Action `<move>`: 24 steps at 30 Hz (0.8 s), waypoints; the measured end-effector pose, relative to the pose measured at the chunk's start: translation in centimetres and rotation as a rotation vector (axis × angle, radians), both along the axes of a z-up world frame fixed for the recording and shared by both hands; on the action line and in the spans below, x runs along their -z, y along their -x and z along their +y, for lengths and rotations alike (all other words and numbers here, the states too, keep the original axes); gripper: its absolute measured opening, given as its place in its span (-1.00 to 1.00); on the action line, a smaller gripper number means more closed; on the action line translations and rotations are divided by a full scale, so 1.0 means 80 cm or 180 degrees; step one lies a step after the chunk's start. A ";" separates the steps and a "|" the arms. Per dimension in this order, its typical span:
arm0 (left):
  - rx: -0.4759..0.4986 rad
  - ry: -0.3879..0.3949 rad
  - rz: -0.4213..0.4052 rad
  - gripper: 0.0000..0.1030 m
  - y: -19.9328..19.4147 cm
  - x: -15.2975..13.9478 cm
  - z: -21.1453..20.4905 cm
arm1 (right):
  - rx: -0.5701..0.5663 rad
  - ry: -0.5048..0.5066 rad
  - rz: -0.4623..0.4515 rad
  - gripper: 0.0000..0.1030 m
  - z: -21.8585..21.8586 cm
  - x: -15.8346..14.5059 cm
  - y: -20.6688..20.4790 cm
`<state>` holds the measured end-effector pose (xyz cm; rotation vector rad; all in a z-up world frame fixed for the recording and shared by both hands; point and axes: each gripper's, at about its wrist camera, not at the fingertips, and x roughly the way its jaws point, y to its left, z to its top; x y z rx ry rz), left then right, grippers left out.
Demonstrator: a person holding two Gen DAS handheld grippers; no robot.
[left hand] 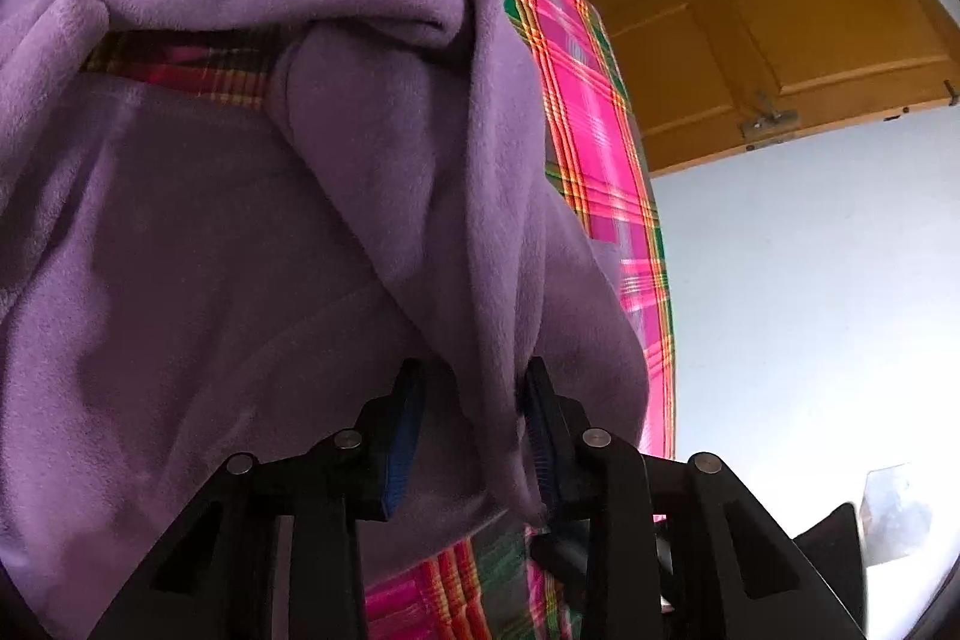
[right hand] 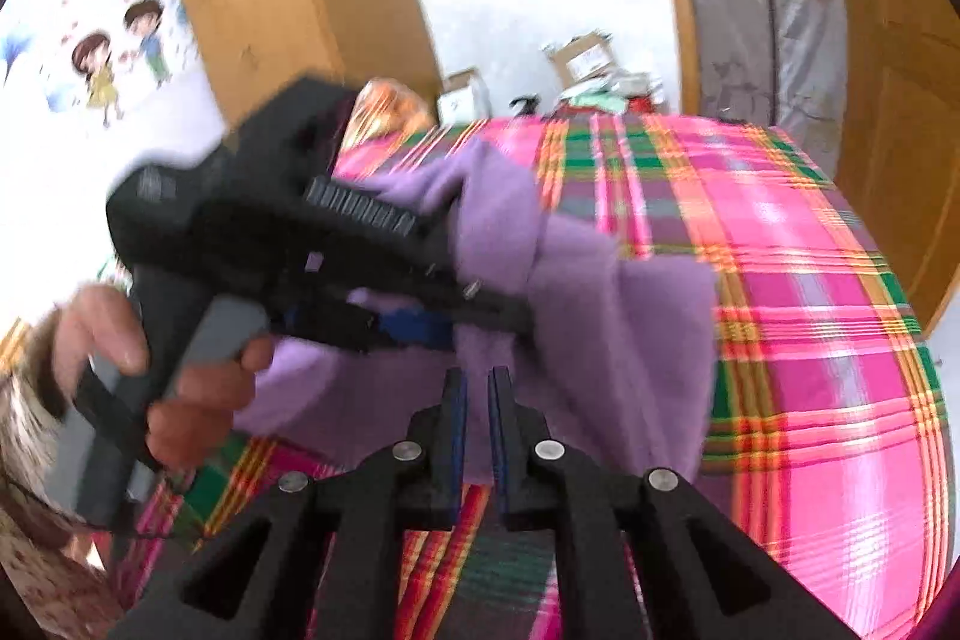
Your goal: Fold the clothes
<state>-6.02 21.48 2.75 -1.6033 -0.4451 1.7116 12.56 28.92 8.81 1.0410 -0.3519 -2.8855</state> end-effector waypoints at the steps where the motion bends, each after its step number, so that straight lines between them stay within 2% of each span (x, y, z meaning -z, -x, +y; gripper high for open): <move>1: -0.0003 -0.0007 0.0001 -0.35 0.000 0.000 -0.001 | 0.0064 0.0029 0.0011 -0.83 0.006 -0.001 0.000; 4: -0.0011 -0.0008 -0.0010 -0.37 -0.001 0.001 -0.002 | 0.0282 0.0165 -0.0049 -0.77 0.032 -0.002 0.013; 6: -0.0015 -0.0005 -0.0018 -0.37 0.000 0.001 -0.003 | 0.0370 0.0225 -0.0076 -0.66 0.046 0.000 0.023; 14: -0.0012 0.0013 -0.0031 -0.37 -0.001 0.000 -0.006 | 0.0442 0.0250 -0.0197 -0.21 0.052 0.007 0.050; 16: -0.0011 0.0009 -0.0026 -0.37 -0.002 -0.001 -0.007 | 0.0431 0.0277 -0.0296 -0.21 0.054 0.016 0.061; 19: -0.0006 0.0007 -0.0020 -0.37 -0.002 -0.003 -0.008 | 0.0339 0.0326 -0.0318 -0.28 0.054 0.022 0.070; 21: -0.0004 0.0008 -0.0014 -0.37 -0.002 -0.004 -0.008 | 0.0327 0.0350 -0.0271 -0.80 0.053 0.021 0.071; 24: -0.0010 0.0005 -0.0004 -0.39 -0.003 -0.007 -0.009 | 0.0334 0.0322 -0.0206 -0.88 0.052 0.016 0.068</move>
